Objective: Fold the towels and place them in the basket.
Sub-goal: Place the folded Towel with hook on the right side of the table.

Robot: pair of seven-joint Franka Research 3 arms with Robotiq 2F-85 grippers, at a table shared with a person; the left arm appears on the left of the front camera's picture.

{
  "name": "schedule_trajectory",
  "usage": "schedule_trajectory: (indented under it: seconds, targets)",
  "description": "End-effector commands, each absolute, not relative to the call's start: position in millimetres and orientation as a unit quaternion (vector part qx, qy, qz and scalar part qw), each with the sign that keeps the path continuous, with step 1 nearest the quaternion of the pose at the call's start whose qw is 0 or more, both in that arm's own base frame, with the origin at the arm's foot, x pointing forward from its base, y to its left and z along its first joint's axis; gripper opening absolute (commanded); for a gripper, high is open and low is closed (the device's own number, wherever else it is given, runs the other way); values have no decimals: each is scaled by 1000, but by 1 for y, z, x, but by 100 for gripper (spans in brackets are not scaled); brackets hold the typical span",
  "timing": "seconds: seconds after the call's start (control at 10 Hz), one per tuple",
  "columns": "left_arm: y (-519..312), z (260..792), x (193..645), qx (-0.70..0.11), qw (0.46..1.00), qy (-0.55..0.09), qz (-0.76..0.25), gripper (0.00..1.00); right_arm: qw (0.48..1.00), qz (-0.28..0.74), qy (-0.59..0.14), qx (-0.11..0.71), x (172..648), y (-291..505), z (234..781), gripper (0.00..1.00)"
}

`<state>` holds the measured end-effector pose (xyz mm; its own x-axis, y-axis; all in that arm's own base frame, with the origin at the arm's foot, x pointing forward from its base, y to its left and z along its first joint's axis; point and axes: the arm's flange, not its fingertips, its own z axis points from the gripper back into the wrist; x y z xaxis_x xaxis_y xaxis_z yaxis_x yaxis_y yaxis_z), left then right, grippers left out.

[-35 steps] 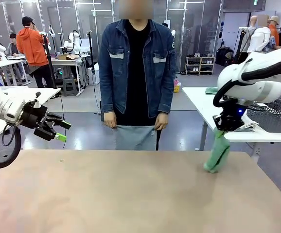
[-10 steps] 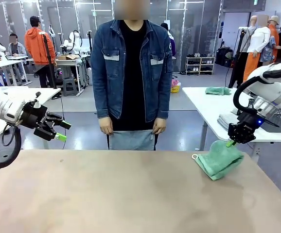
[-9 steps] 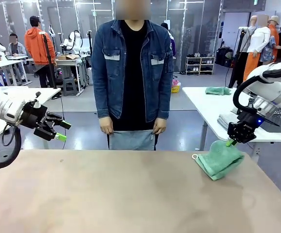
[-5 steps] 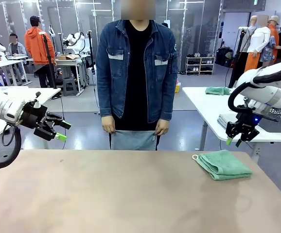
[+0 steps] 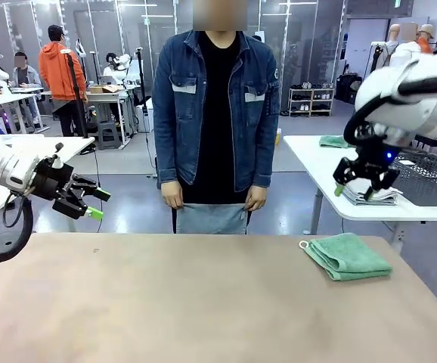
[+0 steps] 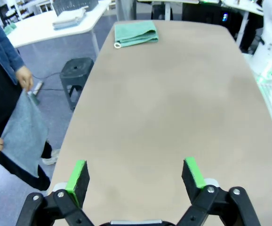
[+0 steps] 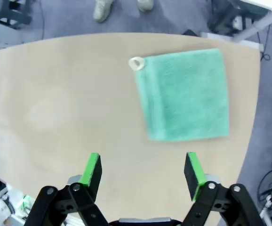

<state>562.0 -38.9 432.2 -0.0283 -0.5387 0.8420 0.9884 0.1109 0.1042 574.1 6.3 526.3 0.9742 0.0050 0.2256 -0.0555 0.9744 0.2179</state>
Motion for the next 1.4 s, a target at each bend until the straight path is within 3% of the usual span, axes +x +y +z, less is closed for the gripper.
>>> schedule_trajectory:
  seconds: [0.0,0.4,0.5,1.3]
  targets:
    - [-40,433,560,-289,632,-391,-603,100,983,2,-154,104,494,45,563,88]
    - [-40,433,560,-289,632,-391,-603,100,976,31,-193,98,410,58,613,88]
    - [-40,433,560,-289,632,-391,-603,100,975,33,-190,113,433,65,619,88]
    - [-40,433,560,-289,632,-391,-603,100,975,33,-190,113,433,65,619,88]
